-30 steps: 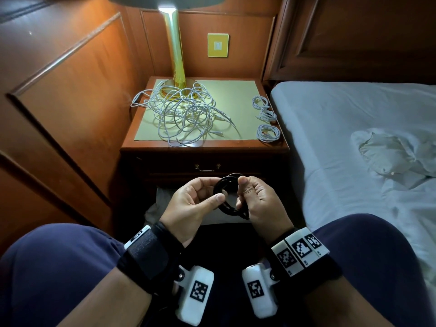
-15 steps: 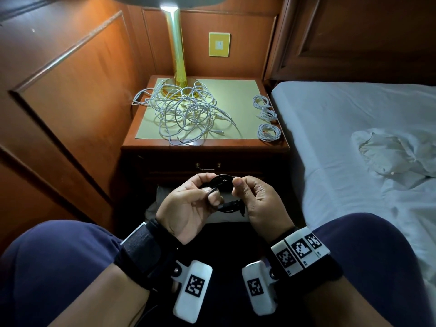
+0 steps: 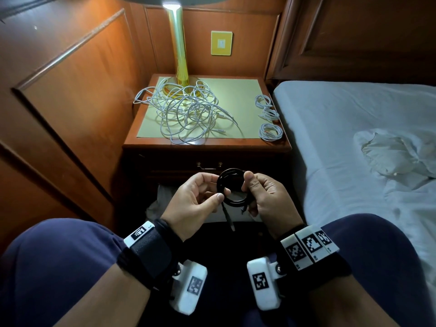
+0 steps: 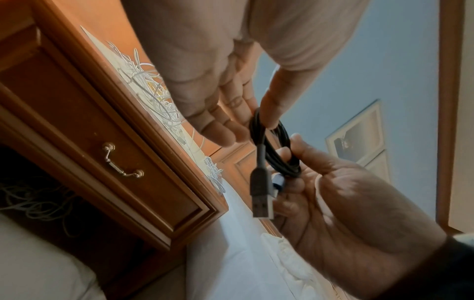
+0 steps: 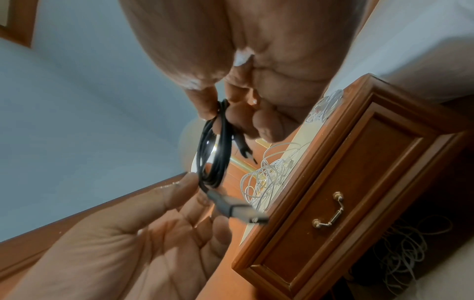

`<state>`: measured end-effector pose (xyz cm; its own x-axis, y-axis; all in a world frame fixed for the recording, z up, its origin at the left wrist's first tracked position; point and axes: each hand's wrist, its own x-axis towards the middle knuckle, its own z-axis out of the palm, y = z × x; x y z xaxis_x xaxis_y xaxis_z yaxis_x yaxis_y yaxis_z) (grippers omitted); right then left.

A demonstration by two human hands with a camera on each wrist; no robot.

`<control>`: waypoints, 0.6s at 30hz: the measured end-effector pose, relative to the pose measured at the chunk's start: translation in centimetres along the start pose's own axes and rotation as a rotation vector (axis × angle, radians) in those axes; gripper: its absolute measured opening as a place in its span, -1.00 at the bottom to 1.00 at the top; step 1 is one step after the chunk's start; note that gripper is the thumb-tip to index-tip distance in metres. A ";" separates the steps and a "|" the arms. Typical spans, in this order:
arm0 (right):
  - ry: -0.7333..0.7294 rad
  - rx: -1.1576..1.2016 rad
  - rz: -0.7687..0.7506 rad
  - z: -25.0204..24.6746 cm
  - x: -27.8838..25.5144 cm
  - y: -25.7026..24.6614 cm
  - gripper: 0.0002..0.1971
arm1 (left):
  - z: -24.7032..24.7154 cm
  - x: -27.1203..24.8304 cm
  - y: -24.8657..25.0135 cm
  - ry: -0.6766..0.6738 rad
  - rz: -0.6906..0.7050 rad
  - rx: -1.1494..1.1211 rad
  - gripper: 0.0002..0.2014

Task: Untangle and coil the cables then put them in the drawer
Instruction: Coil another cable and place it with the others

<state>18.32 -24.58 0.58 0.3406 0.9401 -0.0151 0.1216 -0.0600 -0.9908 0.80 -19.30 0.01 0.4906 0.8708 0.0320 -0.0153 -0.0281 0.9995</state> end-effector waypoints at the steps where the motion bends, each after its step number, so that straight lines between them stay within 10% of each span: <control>1: -0.010 0.013 0.020 0.0 0.0 0.0 -0.59 | 0.0 0.0 0.0 0.012 0.012 0.015 -0.77; 18: 0.009 -0.092 -0.016 -0.5 1.4 -3.4 -0.93 | -1.0 1.8 2.7 0.237 0.075 -0.003 -0.85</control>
<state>18.83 -23.22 3.96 0.3460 0.9382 0.0018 0.2116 -0.0762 -0.9744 0.78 -17.37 2.73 0.2701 0.9571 0.1045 -0.0465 -0.0955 0.9943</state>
